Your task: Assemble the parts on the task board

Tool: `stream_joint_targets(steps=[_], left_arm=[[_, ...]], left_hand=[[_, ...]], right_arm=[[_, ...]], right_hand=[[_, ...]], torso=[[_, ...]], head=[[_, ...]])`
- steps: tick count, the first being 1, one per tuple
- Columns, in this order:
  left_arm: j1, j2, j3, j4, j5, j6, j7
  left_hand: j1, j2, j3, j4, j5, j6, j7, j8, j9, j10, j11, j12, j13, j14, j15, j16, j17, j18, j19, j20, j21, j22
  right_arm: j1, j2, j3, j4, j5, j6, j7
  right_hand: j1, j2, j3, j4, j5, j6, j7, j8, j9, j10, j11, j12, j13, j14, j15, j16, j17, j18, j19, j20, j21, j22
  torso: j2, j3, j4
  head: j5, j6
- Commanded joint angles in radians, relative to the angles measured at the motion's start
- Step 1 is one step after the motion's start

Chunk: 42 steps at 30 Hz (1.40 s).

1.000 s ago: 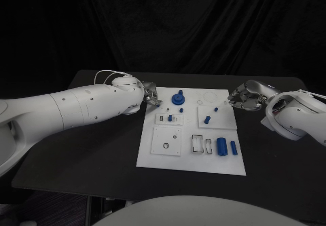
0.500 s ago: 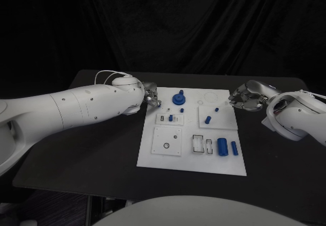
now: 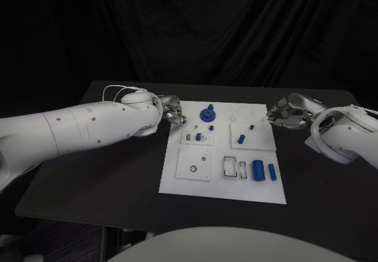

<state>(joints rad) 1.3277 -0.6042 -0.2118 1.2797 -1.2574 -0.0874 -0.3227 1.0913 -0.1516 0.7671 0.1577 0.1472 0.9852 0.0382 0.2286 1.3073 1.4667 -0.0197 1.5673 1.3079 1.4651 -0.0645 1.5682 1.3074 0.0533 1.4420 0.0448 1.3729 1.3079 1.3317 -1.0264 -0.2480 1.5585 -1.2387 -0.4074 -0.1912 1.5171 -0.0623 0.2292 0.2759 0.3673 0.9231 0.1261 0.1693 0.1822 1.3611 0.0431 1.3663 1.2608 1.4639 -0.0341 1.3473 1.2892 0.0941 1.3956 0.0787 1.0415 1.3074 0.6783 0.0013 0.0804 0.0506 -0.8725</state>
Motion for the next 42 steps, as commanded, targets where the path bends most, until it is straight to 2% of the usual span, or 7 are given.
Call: stream_joint_targets(steps=[1, 8, 18, 28, 31, 34, 42], left_arm=[[-0.001, -0.021, 0.001, 0.038, 0.041, -0.046, 0.027], [-0.001, -0.075, 0.001, 0.112, 0.131, -0.048, 0.028], [-0.005, -0.101, 0.001, 0.159, 0.154, -0.042, 0.026], [-0.034, -0.099, 0.001, 0.172, 0.157, -0.055, 0.016], [-0.044, -0.095, 0.001, 0.171, 0.157, -0.068, 0.016], [-0.056, -0.094, 0.001, 0.17, 0.157, -0.079, 0.015], [-0.08, -0.091, 0.001, 0.167, 0.151, -0.102, 0.017]], left_hand=[[-0.012, 0.002, 0.01, -0.003, -0.013, 0.005, -0.001, 0.006, 0.021, 0.104, -0.006, 0.003, 0.263, 0.106, -0.004, 0.003, 0.263, -0.002, -0.004, 0.0, -0.007, 0.195], [-0.032, 0.004, 0.009, 0.004, -0.049, 0.007, 0.002, 0.006, 0.021, 0.104, -0.004, 0.003, 0.263, 0.106, -0.002, 0.003, 0.263, -0.002, -0.005, 0.002, -0.007, 0.195], [-0.046, 0.009, -0.008, 0.01, -0.047, 0.012, 0.003, 0.009, 0.022, 0.104, -0.002, 0.003, 0.263, 0.106, -0.001, 0.003, 0.263, -0.001, -0.007, 0.003, -0.01, 0.194], [-0.05, 0.026, -0.048, 0.007, -0.015, 0.009, 0.004, 0.01, 0.023, 0.104, -0.001, 0.003, 0.263, 0.106, 0.0, 0.003, 0.263, -0.001, -0.007, 0.004, -0.009, 0.194], [-0.05, 0.039, -0.092, 0.009, 0.028, 0.006, 0.005, 0.011, 0.023, 0.104, 0.0, 0.003, 0.263, 0.106, 0.001, 0.003, 0.263, 0.0, -0.01, 0.005, -0.013, 0.193], [-0.047, 0.043, -0.105, 0.009, 0.04, 0.004, 0.005, 0.01, 0.022, 0.104, 0.0, 0.003, 0.263, 0.106, 0.001, 0.003, 0.263, 0.0, -0.01, 0.005, -0.013, 0.193], [-0.052, 0.055, -0.139, 0.022, 0.045, 0.002, 0.008, 0.005, 0.019, 0.104, 0.002, 0.003, 0.263, 0.106, 0.003, 0.003, 0.263, 0.0, -0.011, 0.006, -0.014, 0.192]], right_arm=[[-0.002, -0.003, 0.001, 0.003, 0.001, 0.004, -0.009], [-0.002, -0.008, 0.001, 0.005, 0.005, 0.002, -0.008], [-0.003, -0.009, 0.001, 0.006, 0.011, 0.0, -0.006], [-0.004, -0.009, 0.001, 0.006, 0.014, -0.003, -0.006], [-0.004, -0.01, 0.001, 0.006, 0.015, -0.004, -0.005], [-0.004, -0.011, 0.001, 0.006, 0.016, -0.004, -0.005], [-0.005, -0.009, 0.001, 0.004, 0.016, -0.006, -0.004]], right_hand=[[-0.008, 0.002, 0.002, 0.002, 0.006, 0.008, 0.001, -0.005, -0.001, -0.008, -0.002, -0.005, -0.026, 0.015, 0.004, -0.005, -0.001, 0.012, -0.009, -0.002, -0.006, 0.116], [-0.009, 0.001, 0.002, 0.002, 0.006, 0.008, 0.001, -0.005, -0.001, -0.009, -0.002, -0.005, -0.027, 0.015, 0.004, -0.006, -0.003, 0.012, -0.009, -0.002, -0.008, 0.116], [-0.009, 0.001, 0.002, 0.002, 0.006, 0.007, 0.001, -0.006, -0.001, -0.009, -0.002, -0.006, -0.027, 0.015, 0.004, -0.007, -0.003, 0.012, -0.009, -0.002, -0.009, 0.115], [-0.01, -0.001, 0.002, 0.002, 0.007, 0.004, 0.002, -0.008, -0.001, -0.009, -0.001, -0.006, -0.027, 0.014, 0.004, -0.007, -0.004, 0.012, -0.01, -0.002, -0.01, 0.115], [-0.01, -0.001, 0.003, 0.002, 0.007, 0.003, 0.002, -0.009, -0.002, -0.009, -0.001, -0.006, -0.027, 0.014, 0.005, -0.008, -0.005, 0.012, -0.01, -0.002, -0.01, 0.115], [-0.01, -0.001, 0.003, 0.002, 0.007, 0.003, 0.002, -0.009, -0.002, -0.009, -0.001, -0.006, -0.027, 0.014, 0.005, -0.008, -0.005, 0.012, -0.01, -0.002, -0.01, 0.115], [-0.011, -0.003, 0.004, 0.002, 0.008, -0.005, 0.004, -0.014, -0.004, -0.01, 0.0, -0.006, -0.028, 0.014, 0.005, -0.009, -0.006, 0.012, -0.009, -0.001, -0.012, 0.115]], torso=[[0.001, -0.0009, 0.0006], [0.0, -0.0009, 0.002], [-0.003, -0.0004, 0.0013], [-0.004, 0.0004, 0.0], [-0.004, 0.001, -0.0006], [-0.003, 0.0012, -0.0011], [-0.001, -0.0004, -0.0037]], head=[[0.002, 0.0], [0.013, 0.0], [0.008, 0.0], [0.007, 0.0], [0.006, 0.0], [0.008, 0.0], [0.011, 0.0]])
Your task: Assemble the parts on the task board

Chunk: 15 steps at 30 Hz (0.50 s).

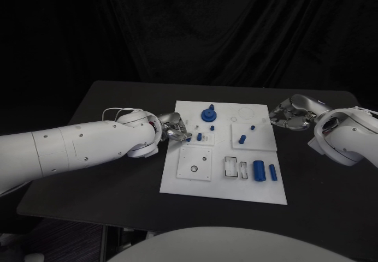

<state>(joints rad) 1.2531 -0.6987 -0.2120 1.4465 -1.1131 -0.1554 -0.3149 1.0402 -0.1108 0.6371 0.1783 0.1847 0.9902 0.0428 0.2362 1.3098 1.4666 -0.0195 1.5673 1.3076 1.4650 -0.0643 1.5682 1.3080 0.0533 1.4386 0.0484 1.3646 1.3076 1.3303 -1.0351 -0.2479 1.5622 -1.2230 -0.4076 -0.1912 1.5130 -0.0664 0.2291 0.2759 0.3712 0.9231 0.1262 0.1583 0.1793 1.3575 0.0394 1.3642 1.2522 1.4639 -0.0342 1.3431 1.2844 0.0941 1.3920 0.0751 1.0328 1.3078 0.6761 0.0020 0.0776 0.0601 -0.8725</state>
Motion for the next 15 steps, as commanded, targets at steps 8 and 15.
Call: stream_joint_targets(steps=[8, 15], left_arm=[[-0.014, 0.003, 0.001, 0.004, -0.054, -0.078, 0.017], [-0.016, -0.005, 0.001, 0.011, -0.066, -0.114, 0.021]], left_hand=[[-0.001, 0.026, -0.043, 0.013, 0.029, 0.0, 0.003, -0.004, 0.016, 0.104, 0.003, 0.003, 0.263, 0.106, 0.003, 0.003, 0.263, -0.001, -0.006, 0.003, -0.003, 0.193], [0.0, 0.032, -0.057, 0.019, 0.036, 0.003, 0.003, -0.004, 0.016, 0.104, 0.002, 0.003, 0.263, 0.106, 0.003, 0.003, 0.263, -0.001, -0.004, 0.003, -0.001, 0.194]], right_arm=[[-0.004, 0.0, 0.0, 0.0, 0.001, -0.005, -0.003], [-0.005, -0.001, 0.0, -0.001, 0.001, -0.003, -0.003]], right_hand=[[-0.007, 0.001, 0.004, 0.002, 0.004, -0.006, 0.004, -0.003, -0.001, -0.006, 0.004, -0.004, -0.02, 0.014, 0.006, -0.005, -0.001, 0.012, -0.006, 0.002, -0.003, 0.114], [-0.008, 0.001, 0.005, 0.002, 0.004, -0.006, 0.004, -0.003, -0.001, -0.006, 0.004, -0.004, -0.02, 0.014, 0.006, -0.005, -0.001, 0.012, -0.006, 0.002, -0.004, 0.114]], torso=[[0.002, -0.0007, 0.0018], [0.001, -0.0011, 0.0007]], head=[[-0.002, 0.0], [0.0, 0.0]])
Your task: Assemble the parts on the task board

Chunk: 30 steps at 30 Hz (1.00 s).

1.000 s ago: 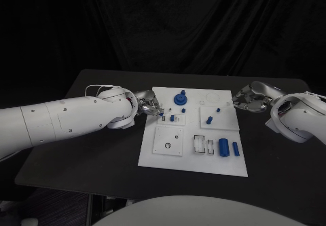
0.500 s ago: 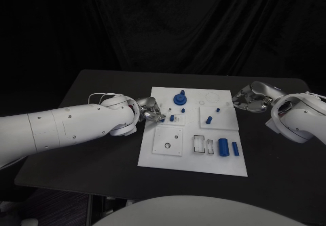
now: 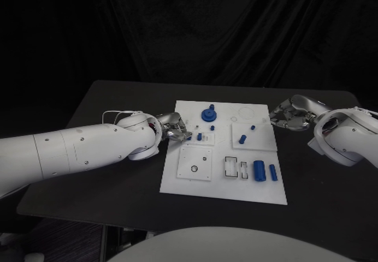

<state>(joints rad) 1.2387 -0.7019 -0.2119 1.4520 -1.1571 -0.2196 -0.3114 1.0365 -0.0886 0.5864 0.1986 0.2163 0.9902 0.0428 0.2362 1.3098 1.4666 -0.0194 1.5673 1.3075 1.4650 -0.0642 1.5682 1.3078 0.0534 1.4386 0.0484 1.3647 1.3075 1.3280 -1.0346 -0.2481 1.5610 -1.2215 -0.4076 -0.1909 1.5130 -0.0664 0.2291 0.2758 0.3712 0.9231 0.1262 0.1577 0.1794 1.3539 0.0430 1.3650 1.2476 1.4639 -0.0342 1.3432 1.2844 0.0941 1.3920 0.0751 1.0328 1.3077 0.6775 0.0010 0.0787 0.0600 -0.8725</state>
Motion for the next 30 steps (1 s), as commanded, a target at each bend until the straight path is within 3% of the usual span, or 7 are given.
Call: stream_joint_targets(steps=[1, 12, 30], left_arm=[[-0.002, -0.003, 0.001, 0.008, -0.022, -0.054, 0.018], [-0.004, -0.009, 0.001, 0.015, -0.024, -0.092, 0.021], [-0.005, -0.003, 0.001, 0.008, -0.025, -0.021, -0.016]], left_hand=[[0.004, 0.01, -0.007, -0.001, 0.004, 0.003, 0.003, -0.004, 0.016, 0.104, 0.002, 0.003, 0.263, 0.106, 0.003, 0.003, 0.263, -0.001, -0.003, 0.003, 0.0, 0.195], [0.018, 0.015, -0.021, -0.003, 0.019, 0.016, -0.003, 0.002, 0.018, 0.104, -0.002, 0.003, 0.263, 0.106, 0.0, 0.003, 0.263, -0.002, 0.0, 0.002, 0.004, 0.196], [0.002, 0.026, -0.09, 0.034, 0.029, 0.024, -0.002, 0.002, 0.016, 0.104, -0.002, 0.003, 0.263, 0.106, -0.001, 0.003, 0.263, -0.001, -0.004, -0.001, -0.002, 0.194]], right_arm=[[-0.003, -0.001, 0.001, 0.0, -0.001, -0.003, -0.004], [-0.004, 0.0, 0.001, -0.002, -0.001, 0.0, -0.005], [-0.006, 0.004, 0.001, -0.005, 0.0, 0.005, -0.007]], right_hand=[[-0.008, 0.001, 0.005, 0.002, 0.005, -0.006, 0.004, -0.003, -0.001, -0.003, 0.001, -0.005, -0.015, 0.014, 0.006, -0.005, -0.001, 0.012, -0.006, 0.002, -0.004, 0.114], [-0.008, 0.001, 0.005, 0.002, 0.005, -0.006, 0.004, -0.003, -0.001, -0.003, 0.001, -0.005, -0.015, 0.014, 0.006, -0.005, -0.001, 0.012, -0.006, 0.002, -0.004, 0.114], [-0.008, 0.002, 0.006, 0.002, 0.005, -0.004, 0.004, -0.002, -0.001, -0.003, 0.001, -0.006, -0.016, 0.014, 0.006, -0.004, 0.0, 0.012, -0.006, 0.003, -0.005, 0.114]], torso=[[0.0, 0.0002, -0.0005], [-0.001, 0.0008, 0.0004], [0.0, 0.0007, -0.0015]], head=[[0.0, 0.0], [0.002, 0.0], [0.004, 0.0]])
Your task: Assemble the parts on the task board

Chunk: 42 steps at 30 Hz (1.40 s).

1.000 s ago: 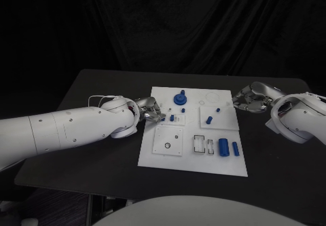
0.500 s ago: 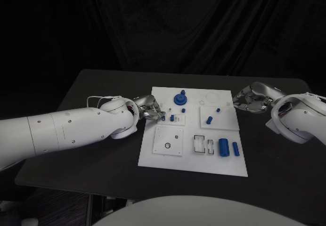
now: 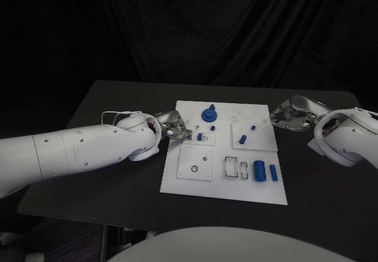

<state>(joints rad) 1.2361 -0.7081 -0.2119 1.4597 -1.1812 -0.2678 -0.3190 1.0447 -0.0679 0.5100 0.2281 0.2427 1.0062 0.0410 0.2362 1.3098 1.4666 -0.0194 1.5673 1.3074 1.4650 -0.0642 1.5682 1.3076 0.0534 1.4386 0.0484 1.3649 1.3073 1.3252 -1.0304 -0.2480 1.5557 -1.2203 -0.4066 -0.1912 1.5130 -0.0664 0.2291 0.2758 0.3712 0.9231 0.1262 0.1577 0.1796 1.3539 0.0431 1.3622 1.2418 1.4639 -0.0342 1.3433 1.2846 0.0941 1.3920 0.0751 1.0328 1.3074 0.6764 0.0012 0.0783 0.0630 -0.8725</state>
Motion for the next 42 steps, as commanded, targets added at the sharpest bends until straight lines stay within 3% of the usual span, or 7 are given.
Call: stream_joint_targets(steps=[1, 20, 31, 39, 40, 41, 42], left_arm=[[-0.002, 0.004, 0.001, 0.0, 0.0, 0.029, -0.01], [-0.013, 0.017, 0.001, -0.011, 0.0, 0.034, -0.005], [-0.016, 0.016, 0.001, -0.011, 0.0, 0.028, 0.01], [-0.017, 0.014, 0.001, -0.013, 0.0, 0.033, -0.002], [-0.017, 0.014, 0.001, -0.014, 0.0, 0.034, -0.006], [-0.017, 0.014, 0.001, -0.014, 0.0, 0.034, -0.009], [-0.017, 0.013, 0.001, -0.015, 0.0, 0.032, -0.013]], left_hand=[[-0.007, 0.007, -0.021, 0.009, 0.004, 0.008, 0.0, 0.001, 0.016, 0.104, -0.002, 0.004, 0.263, 0.106, -0.001, 0.003, 0.263, -0.001, -0.004, -0.001, -0.002, 0.194], [-0.013, 0.019, -0.088, 0.036, 0.012, 0.004, 0.002, -0.007, 0.015, 0.104, 0.0, 0.004, 0.263, 0.106, 0.0, 0.003, 0.263, 0.001, -0.008, 0.0, -0.009, 0.192], [-0.032, 0.039, -0.169, 0.062, -0.032, 0.0, 0.008, -0.019, 0.01, 0.104, 0.005, 0.004, 0.263, 0.106, 0.004, 0.003, 0.263, 0.001, -0.01, 0.004, -0.011, 0.191], [-0.145, 0.068, -0.289, 0.066, -0.08, 0.002, 0.012, -0.036, 0.002, 0.104, 0.009, 0.004, 0.263, 0.106, 0.008, 0.003, 0.263, 0.001, -0.009, 0.008, -0.01, 0.192], [-0.233, 0.105, -0.344, 0.067, -0.098, 0.003, 0.012, -0.041, 0.001, 0.104, 0.011, 0.004, 0.263, 0.106, 0.007, 0.003, 0.263, 0.001, -0.01, 0.011, -0.013, 0.191], [-0.233, 0.105, -0.344, 0.067, -0.098, 0.003, 0.012, -0.041, 0.001, 0.104, 0.011, 0.004, 0.263, 0.106, 0.007, 0.003, 0.263, 0.001, -0.01, 0.011, -0.013, 0.191], [-0.275, 0.127, -0.376, 0.067, -0.114, 0.0, 0.015, -0.045, 0.001, 0.104, 0.011, 0.004, 0.263, 0.106, 0.01, 0.003, 0.263, 0.001, -0.009, 0.01, -0.012, 0.191]], right_arm=[[-0.003, 0.0, 0.001, 0.0, -0.002, 0.004, -0.007], [-0.003, -0.001, 0.001, 0.001, 0.0, 0.004, -0.006], [-0.003, 0.0, 0.001, 0.001, 0.001, 0.008, -0.008], [-0.003, 0.0, 0.001, 0.001, 0.001, 0.016, -0.011], [-0.003, 0.0, 0.001, 0.001, 0.001, 0.016, -0.012], [-0.003, 0.0, 0.001, 0.001, 0.001, 0.016, -0.012], [-0.003, 0.0, 0.001, 0.001, 0.001, 0.016, -0.012]], right_hand=[[-0.008, 0.002, 0.006, 0.002, 0.005, -0.004, 0.004, -0.002, -0.001, -0.003, 0.001, -0.003, -0.01, 0.014, 0.006, -0.004, 0.0, 0.012, -0.006, 0.003, -0.005, 0.115], [-0.009, 0.001, 0.006, 0.002, 0.005, -0.004, 0.004, -0.002, -0.001, -0.003, 0.001, -0.002, -0.01, 0.014, 0.006, -0.005, -0.001, 0.012, -0.006, 0.003, -0.005, 0.115], [-0.009, 0.001, 0.006, 0.002, 0.005, -0.004, 0.004, -0.002, -0.001, -0.003, 0.001, -0.002, -0.01, 0.014, 0.006, -0.005, -0.001, 0.012, -0.006, 0.003, -0.005, 0.115], [-0.01, 0.001, 0.007, 0.003, 0.005, -0.004, 0.004, -0.003, -0.001, -0.002, 0.001, -0.002, -0.009, 0.014, 0.006, -0.005, -0.001, 0.012, -0.005, 0.003, -0.005, 0.115], [-0.01, 0.001, 0.007, 0.003, 0.005, -0.004, 0.004, -0.003, -0.001, -0.002, 0.001, -0.002, -0.009, 0.014, 0.006, -0.005, -0.001, 0.012, -0.005, 0.003, -0.005, 0.115], [-0.01, 0.001, 0.007, 0.003, 0.005, -0.004, 0.004, -0.003, -0.001, -0.002, 0.001, -0.002, -0.009, 0.014, 0.006, -0.005, -0.001, 0.012, -0.005, 0.003, -0.005, 0.115], [-0.01, 0.001, 0.007, 0.003, 0.005, -0.004, 0.004, -0.003, -0.001, -0.002, 0.001, -0.002, -0.009, 0.014, 0.006, -0.005, -0.001, 0.012, -0.005, 0.003, -0.005, 0.115]], torso=[[0.001, 0.0005, -0.0013], [0.002, -0.0002, -0.0003], [0.002, 0.0002, 0.0001], [0.001, -0.0001, 0.0003], [0.001, 0.0, 0.0004], [0.001, -0.0001, 0.0005], [0.001, -0.0001, 0.0005]], head=[[0.001, 0.0], [0.0, 0.0], [0.0, 0.0], [0.0, 0.0], [-0.001, 0.0], [-0.001, 0.0], [-0.001, 0.0]])
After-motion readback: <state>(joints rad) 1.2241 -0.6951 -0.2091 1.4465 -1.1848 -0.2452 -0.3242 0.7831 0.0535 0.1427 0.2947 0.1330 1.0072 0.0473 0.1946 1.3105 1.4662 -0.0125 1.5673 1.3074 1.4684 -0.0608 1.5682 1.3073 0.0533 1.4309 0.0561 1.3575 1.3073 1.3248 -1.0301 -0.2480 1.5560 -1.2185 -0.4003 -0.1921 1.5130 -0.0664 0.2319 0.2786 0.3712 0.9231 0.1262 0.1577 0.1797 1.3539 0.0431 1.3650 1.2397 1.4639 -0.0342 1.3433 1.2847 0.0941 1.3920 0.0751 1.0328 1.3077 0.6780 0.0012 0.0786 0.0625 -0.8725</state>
